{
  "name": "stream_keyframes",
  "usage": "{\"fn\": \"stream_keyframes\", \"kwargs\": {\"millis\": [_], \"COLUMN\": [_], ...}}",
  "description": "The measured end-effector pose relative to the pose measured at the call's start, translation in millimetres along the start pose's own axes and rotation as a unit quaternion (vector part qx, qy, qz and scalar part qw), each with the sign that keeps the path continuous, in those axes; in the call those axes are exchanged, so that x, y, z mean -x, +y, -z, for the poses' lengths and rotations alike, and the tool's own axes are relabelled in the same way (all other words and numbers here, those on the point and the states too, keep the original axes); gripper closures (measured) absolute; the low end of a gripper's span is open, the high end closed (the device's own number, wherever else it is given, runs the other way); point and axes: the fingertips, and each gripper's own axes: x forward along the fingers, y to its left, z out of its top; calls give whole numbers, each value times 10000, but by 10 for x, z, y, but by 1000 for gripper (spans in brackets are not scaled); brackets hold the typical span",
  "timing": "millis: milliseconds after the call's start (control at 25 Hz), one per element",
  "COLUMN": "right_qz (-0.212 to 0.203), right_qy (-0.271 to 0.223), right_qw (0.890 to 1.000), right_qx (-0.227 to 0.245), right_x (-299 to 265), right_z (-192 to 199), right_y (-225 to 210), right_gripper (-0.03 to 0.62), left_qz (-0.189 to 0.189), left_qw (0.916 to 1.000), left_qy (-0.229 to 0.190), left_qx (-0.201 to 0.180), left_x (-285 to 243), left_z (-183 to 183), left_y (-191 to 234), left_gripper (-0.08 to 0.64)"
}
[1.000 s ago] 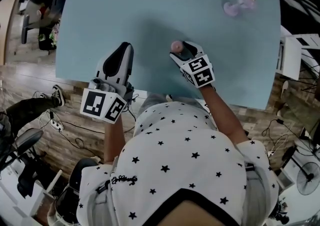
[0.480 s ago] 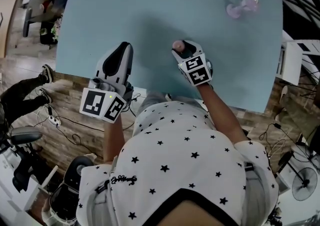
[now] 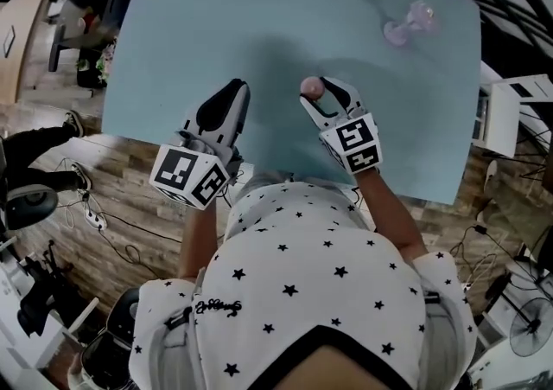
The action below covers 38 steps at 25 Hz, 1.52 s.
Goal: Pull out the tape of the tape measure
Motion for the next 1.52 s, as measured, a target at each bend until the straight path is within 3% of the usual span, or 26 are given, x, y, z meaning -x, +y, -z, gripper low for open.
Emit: {"fn": "stream_keyframes", "kwargs": {"millis": [120,480,680,920,1160,1520], "right_qz": [14,-82,-258,-341,-436,-593], "right_qy": [-356,-944,-1286,-1470,-1398,-1486], "right_qw": [9992,9922,9830,9736,9592,9549], "right_qx": [192,806,1285,1714,2418,2499], "right_x": [239,621,806,895,947,973], "right_z": [-201,-635,-853,-998,-1044,-1074], "right_y": [-19,147,248,326,504,626], "right_gripper": [382,382,382,382,380,380], "left_qz": [183,787,1287,1748,2090,2308], "left_qw": [9997,9957,9894,9813,9735,9676], "left_qy": [19,485,650,642,808,770], "left_qx": [128,-32,158,481,463,673], "left_x": [-81,-219,-270,-306,-322,-319], "left_z": [-12,82,69,11,75,89], "left_y": [-151,-423,-571,-723,-900,-994], "left_gripper": [511,509,423,375,354,357]}}
